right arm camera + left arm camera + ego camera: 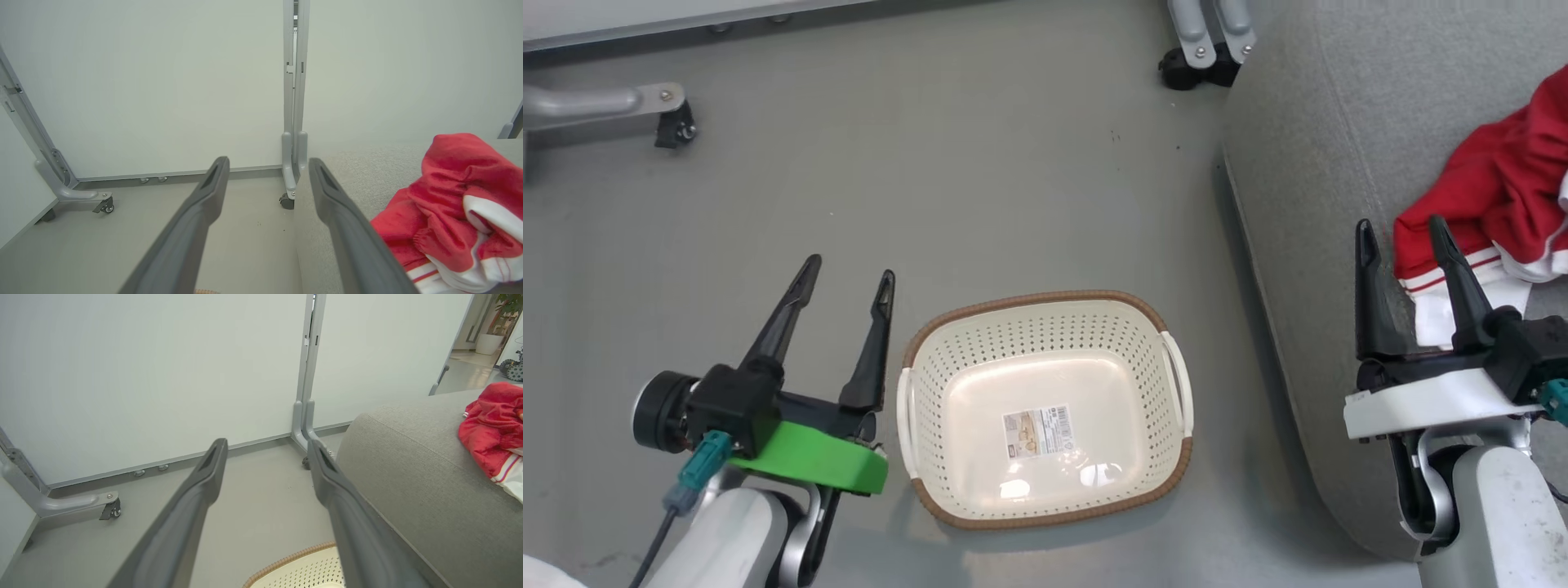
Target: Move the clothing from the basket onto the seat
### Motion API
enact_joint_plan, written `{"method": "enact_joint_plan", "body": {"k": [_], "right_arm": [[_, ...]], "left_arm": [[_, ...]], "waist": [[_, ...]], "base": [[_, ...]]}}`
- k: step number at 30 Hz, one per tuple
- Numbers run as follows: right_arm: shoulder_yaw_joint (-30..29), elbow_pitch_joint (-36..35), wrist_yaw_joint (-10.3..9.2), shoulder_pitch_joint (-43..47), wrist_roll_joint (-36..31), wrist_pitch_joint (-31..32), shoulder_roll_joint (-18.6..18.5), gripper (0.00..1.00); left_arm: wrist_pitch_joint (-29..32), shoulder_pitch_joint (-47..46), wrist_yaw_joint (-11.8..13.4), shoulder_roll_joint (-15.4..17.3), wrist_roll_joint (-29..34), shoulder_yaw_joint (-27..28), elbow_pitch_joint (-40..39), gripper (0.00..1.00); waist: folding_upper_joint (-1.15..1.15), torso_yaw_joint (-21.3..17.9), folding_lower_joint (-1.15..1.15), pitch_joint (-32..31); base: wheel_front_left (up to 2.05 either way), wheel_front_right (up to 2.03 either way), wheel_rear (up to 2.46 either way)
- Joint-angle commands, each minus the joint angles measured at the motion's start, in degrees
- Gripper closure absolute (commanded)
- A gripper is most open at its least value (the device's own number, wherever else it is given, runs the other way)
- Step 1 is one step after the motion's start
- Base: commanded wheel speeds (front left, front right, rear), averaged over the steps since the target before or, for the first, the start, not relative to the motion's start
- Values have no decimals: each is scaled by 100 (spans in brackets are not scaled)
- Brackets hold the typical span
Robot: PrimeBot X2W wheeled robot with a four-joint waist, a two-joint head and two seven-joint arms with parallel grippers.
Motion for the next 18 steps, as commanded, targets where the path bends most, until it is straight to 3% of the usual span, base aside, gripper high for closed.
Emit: {"method": "enact_joint_plan", "body": {"k": [1, 7, 18], "right_arm": [[-5, -86, -6, 136, -69, 42, 1, 0], [49, -376, -6, 413, -175, 182, 39, 0], [165, -592, -6, 892, -148, 386, 54, 0]], "left_arm": [[-22, 103, 45, -44, 18, 138, -20, 0], [-23, 487, 91, -250, 189, 878, -83, 0], [-24, 1288, -232, -592, 584, 1769, 70, 0]], "waist": [[0, 305, 0, -251], [0, 512, 0, -417], [0, 593, 0, -826]], "base": [[0, 0, 0], [0, 0, 0], [0, 0, 0]]}}
